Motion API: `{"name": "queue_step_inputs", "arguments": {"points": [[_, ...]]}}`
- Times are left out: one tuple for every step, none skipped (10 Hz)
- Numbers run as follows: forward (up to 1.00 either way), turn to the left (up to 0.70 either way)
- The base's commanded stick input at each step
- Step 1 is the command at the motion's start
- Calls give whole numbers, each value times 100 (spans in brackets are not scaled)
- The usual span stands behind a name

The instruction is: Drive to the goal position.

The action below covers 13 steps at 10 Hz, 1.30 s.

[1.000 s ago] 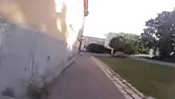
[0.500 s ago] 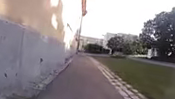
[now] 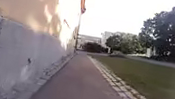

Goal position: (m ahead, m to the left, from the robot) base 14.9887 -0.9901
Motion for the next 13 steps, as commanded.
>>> {"name": "queue_step_inputs", "arguments": {"points": [[70,0],[70,0],[70,0],[70,0],[70,0],[70,0],[70,0],[70,0],[70,0],[70,0],[70,0],[70,0],[70,0]]}}
